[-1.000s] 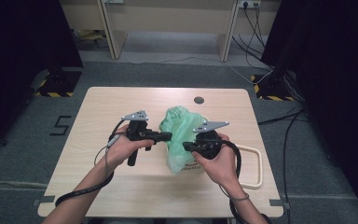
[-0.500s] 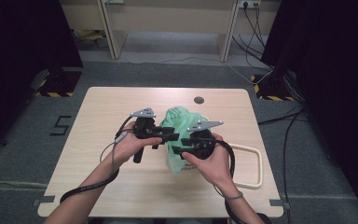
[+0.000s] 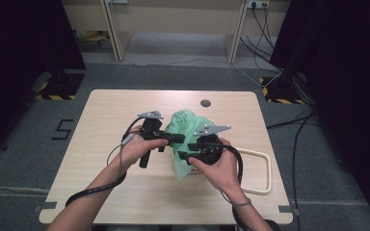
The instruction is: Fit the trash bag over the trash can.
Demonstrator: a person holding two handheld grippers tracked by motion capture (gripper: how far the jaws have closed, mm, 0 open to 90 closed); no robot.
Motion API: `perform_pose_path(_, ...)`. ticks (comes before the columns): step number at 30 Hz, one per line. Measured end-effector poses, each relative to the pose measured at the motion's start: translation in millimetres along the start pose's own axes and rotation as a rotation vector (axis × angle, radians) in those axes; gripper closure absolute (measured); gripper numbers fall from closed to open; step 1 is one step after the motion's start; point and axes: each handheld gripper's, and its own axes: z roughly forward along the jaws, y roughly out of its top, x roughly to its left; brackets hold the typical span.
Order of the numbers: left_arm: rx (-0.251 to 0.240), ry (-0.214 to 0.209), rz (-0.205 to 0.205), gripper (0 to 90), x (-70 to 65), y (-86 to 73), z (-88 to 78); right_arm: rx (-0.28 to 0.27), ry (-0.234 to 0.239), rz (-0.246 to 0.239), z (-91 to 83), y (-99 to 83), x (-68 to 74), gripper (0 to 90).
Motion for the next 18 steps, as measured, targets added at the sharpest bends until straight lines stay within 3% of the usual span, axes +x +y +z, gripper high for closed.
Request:
perform_pose_path(9,-0.028,0.013,0.020,89.9,-3.7,-1.4,-5.1,-0.006,-0.012,0.012,0.0,0.8,-1.7,50.6)
perform_pose_path(18,-0.080,0.040,0.037,89.9,-8.6,-6.1,-25.1,-0.018,-0.027,0.052,-0.5,2.0,-6.8,47.1)
